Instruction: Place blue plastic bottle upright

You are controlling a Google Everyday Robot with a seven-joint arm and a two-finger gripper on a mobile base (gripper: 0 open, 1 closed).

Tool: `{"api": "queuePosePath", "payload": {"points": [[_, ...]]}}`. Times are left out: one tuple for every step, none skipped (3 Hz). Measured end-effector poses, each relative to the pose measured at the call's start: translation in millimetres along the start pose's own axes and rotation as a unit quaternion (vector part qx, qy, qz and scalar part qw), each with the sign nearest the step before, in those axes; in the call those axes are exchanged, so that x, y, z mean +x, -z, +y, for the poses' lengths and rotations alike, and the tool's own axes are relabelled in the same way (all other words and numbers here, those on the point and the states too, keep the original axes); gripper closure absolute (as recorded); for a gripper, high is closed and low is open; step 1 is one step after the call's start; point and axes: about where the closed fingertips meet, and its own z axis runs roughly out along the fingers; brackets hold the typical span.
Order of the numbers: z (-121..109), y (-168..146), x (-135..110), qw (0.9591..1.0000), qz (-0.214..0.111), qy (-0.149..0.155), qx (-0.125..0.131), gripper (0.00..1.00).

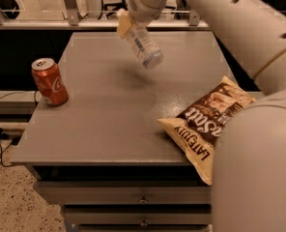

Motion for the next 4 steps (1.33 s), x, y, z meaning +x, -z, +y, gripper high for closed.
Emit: {"api": "queuePosePath", "payload": {"points": [[-7.0,8.6,-18.7,0.9983,-0.053,0.022,0.005,1.00],[-5.2,7.1,-18.8,0.9982,-0.054,0.027,0.005,1.00],[-6.1,0.8,-13.7,0.9944,-0.081,0.068,0.003,1.00],[-5.0,-12.6,-46.3,0.9772,-0.174,0.122,-0.010,1.00]]}}
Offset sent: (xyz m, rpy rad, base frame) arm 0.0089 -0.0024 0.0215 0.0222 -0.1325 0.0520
